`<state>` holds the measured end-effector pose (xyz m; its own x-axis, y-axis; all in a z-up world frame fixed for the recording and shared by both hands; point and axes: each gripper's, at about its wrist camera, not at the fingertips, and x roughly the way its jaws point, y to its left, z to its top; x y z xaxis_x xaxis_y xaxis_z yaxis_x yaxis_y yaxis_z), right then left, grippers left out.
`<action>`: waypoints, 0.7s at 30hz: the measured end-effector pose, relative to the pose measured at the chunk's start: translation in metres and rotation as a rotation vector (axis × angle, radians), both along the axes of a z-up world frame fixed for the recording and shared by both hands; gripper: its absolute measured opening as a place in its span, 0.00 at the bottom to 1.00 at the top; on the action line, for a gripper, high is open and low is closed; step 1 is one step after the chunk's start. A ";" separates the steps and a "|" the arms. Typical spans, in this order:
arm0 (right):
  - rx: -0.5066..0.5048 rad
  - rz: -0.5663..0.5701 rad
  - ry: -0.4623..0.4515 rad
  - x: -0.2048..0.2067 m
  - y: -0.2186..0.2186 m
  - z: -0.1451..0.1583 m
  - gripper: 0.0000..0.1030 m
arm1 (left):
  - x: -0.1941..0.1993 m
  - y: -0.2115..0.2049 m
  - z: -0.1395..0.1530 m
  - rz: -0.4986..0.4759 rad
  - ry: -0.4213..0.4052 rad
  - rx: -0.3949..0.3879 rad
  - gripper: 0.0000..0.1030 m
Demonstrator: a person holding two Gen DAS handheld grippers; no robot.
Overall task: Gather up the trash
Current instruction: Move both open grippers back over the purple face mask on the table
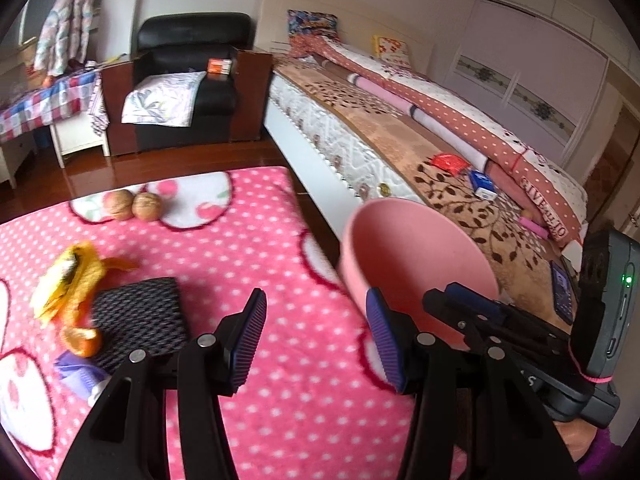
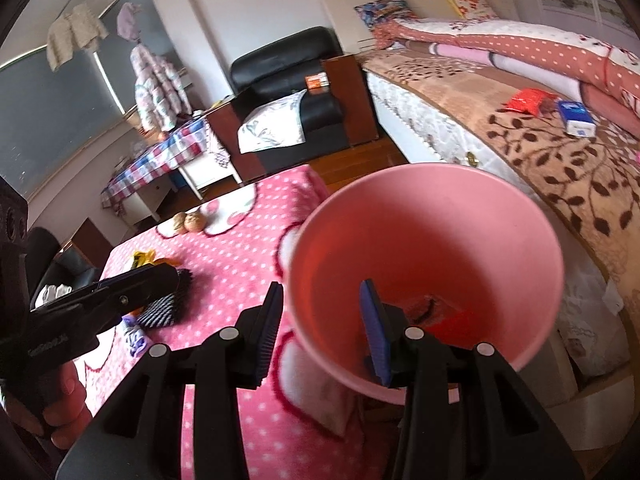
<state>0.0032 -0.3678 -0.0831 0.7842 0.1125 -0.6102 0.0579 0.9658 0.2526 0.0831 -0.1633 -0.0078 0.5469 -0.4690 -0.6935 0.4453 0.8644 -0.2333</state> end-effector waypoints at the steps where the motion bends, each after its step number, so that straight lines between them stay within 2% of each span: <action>1: -0.003 0.008 0.001 0.001 0.004 0.001 0.40 | -0.001 0.008 0.000 0.017 -0.003 0.004 0.50; 12: -0.019 0.109 0.017 0.005 0.040 -0.002 0.39 | -0.008 0.085 -0.007 0.198 -0.005 0.018 0.50; 21: -0.013 0.157 0.037 0.007 0.054 -0.007 0.39 | -0.020 0.147 -0.036 0.354 0.069 0.044 0.50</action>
